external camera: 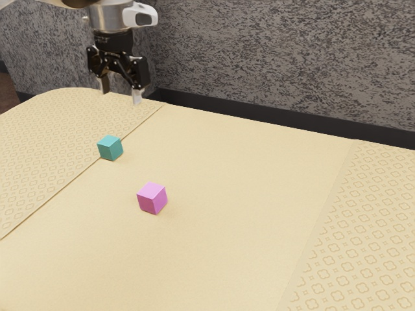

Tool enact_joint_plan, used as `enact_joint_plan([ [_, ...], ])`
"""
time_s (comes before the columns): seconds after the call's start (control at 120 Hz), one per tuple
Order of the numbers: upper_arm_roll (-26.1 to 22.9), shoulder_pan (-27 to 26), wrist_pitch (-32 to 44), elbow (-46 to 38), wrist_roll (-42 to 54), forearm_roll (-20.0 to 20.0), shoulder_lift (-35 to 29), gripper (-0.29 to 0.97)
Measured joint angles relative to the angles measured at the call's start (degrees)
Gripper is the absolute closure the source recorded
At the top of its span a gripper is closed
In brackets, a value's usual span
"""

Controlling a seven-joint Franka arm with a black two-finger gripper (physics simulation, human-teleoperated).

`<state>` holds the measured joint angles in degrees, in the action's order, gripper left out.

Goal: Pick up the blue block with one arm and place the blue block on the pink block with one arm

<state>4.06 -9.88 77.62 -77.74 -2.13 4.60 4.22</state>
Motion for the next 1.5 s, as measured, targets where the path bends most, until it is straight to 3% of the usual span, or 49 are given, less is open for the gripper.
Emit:
enact_joint_plan([
  [0.317, 0.3, 0.8, 5.6, 0.6, -0.5, 0.0, 0.8, 0.00],
  [0.517, 0.3, 18.8, 16.6, 1.8, 2.0, -0.4, 10.0, 0.00],
  [0.717, 0.2, 28.4, 28.7, 4.4, 6.0, -4.4, 25.2, 0.00],
  [0.942, 0.3, 30.7, 38.4, 6.6, 10.0, -7.0, 34.3, 0.00],
  [1.133, -0.2, 31.1, 42.2, 16.4, 12.9, -7.5, 43.0, 0.00],
  [1.5, -4.8, 35.2, 45.8, 22.6, 20.2, -7.6, 49.3, 0.00],
])
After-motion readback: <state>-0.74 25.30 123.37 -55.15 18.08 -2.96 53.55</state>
